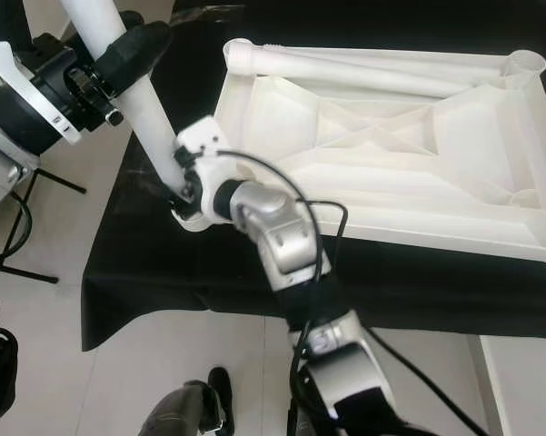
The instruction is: Building children table
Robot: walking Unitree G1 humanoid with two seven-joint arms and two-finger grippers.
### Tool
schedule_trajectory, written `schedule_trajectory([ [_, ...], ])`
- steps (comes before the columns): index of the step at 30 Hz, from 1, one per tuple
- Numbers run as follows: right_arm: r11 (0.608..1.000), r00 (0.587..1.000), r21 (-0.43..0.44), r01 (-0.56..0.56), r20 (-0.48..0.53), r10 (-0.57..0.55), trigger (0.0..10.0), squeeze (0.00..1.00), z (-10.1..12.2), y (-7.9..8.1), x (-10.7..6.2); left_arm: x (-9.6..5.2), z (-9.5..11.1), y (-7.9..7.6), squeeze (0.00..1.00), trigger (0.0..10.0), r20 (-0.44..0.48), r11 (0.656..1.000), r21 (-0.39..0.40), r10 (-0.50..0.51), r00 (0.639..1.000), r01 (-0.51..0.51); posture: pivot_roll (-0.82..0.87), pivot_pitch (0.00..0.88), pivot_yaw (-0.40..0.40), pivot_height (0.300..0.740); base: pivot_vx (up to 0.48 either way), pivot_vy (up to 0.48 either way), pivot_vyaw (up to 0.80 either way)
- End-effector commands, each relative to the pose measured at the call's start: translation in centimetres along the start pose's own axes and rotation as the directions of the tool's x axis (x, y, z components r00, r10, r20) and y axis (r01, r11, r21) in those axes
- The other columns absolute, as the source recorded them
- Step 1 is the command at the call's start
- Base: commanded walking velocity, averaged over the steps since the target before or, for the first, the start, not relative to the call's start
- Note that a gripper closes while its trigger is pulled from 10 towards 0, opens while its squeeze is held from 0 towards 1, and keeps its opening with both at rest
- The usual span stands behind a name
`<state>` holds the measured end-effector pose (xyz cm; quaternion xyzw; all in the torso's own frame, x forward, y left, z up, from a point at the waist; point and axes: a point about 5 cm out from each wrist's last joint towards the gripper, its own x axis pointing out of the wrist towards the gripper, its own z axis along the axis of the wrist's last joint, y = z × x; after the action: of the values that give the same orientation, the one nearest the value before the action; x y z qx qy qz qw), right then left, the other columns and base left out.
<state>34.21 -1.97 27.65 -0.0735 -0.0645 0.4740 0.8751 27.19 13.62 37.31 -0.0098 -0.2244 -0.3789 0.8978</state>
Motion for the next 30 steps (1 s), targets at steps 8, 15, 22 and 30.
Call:
schedule_trajectory([
  [8,0.887,0.898,-0.181,-0.425,0.038,0.438,10.0,0.0,2.5,-0.3,-0.2,0.1,-0.4,-0.6,0.0,0.0,-0.032,0.998,-0.02,-0.052,0.998,0.052,0.08,0.293,0.062,0.74,0.0,0.0,0.0],
  [15,0.815,0.834,-0.209,-0.54,-0.006,0.551,4.7,0.0,2.9,0.0,0.3,0.2,-0.3,-0.6,0.0,0.0,-0.032,0.998,-0.021,-0.056,0.998,0.055,0.08,0.297,0.065,0.74,0.0,0.0,0.0],
  [22,0.771,0.794,-0.222,-0.597,-0.028,0.607,0.0,0.0,2.7,-0.2,0.7,0.3,-0.2,-0.6,0.0,0.0,-0.034,0.998,-0.022,-0.06,0.998,0.06,0.08,0.303,0.065,0.74,0.0,0.0,0.0],
  [30,0.754,0.776,-0.222,-0.619,-0.024,0.63,0.0,0.0,2.3,-0.1,0.9,0.3,-0.2,-0.5,0.0,3.0,-0.038,0.997,-0.013,-0.071,0.997,0.07,0.08,0.3,0.068,0.74,0.0,0.0,0.0],
])
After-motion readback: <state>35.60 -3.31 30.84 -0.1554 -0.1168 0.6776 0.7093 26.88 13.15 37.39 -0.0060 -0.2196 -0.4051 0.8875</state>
